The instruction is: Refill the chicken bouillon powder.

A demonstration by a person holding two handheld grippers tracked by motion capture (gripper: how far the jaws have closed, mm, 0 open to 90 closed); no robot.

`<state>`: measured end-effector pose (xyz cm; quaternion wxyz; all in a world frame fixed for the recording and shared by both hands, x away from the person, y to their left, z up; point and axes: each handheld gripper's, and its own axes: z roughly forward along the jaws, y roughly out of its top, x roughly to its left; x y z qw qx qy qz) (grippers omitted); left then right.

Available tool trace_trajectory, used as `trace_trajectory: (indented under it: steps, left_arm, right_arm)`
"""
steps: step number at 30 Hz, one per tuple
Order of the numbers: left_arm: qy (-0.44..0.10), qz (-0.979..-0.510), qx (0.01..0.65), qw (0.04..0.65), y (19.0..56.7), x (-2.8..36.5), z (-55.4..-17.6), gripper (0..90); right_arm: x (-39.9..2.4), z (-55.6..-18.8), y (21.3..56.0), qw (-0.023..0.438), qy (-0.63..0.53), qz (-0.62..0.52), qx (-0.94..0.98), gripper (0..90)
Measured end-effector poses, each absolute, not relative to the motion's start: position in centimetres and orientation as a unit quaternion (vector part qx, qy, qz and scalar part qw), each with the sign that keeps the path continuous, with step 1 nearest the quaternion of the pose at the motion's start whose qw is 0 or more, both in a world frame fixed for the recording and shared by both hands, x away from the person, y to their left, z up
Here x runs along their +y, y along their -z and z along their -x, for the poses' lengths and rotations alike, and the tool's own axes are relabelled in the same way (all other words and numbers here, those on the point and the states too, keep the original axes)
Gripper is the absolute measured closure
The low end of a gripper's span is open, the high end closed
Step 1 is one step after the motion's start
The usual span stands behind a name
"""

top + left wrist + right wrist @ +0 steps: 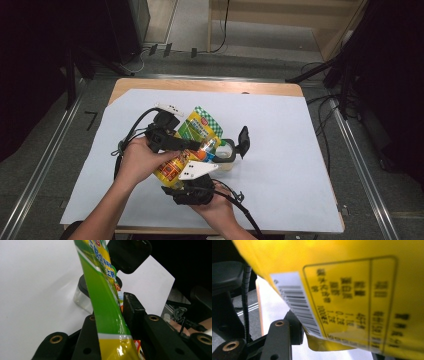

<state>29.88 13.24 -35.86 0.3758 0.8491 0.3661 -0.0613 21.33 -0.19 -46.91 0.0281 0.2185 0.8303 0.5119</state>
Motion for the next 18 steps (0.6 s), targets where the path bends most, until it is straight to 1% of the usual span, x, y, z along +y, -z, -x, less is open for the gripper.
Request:
trace_trajectory:
  steps: [6,10,13,18]
  left_arm:
    - [0.061,-0.850,0.371,0.369,36.0,12.9,-29.9,79.4]
    - [0.062,-0.853,0.369,0.364,36.1,12.8,-30.0,80.2]
    - [0.061,-0.851,0.372,0.365,36.1,12.5,-30.1,80.6]
    - [0.074,-0.849,0.376,0.363,36.2,12.1,-30.3,78.7]
  right_arm:
    - [0.0,-21.2,47.0,0.032,-0.509,-0.214,0.833,51.6]
    - [0.1,-21.1,47.0,0.033,-0.506,-0.211,0.836,52.7]
    - [0.1,-21.1,46.9,0.027,-0.506,-0.211,0.836,54.0]
    - [0.1,-21.2,46.8,0.000,-0.515,-0.221,0.828,56.5]
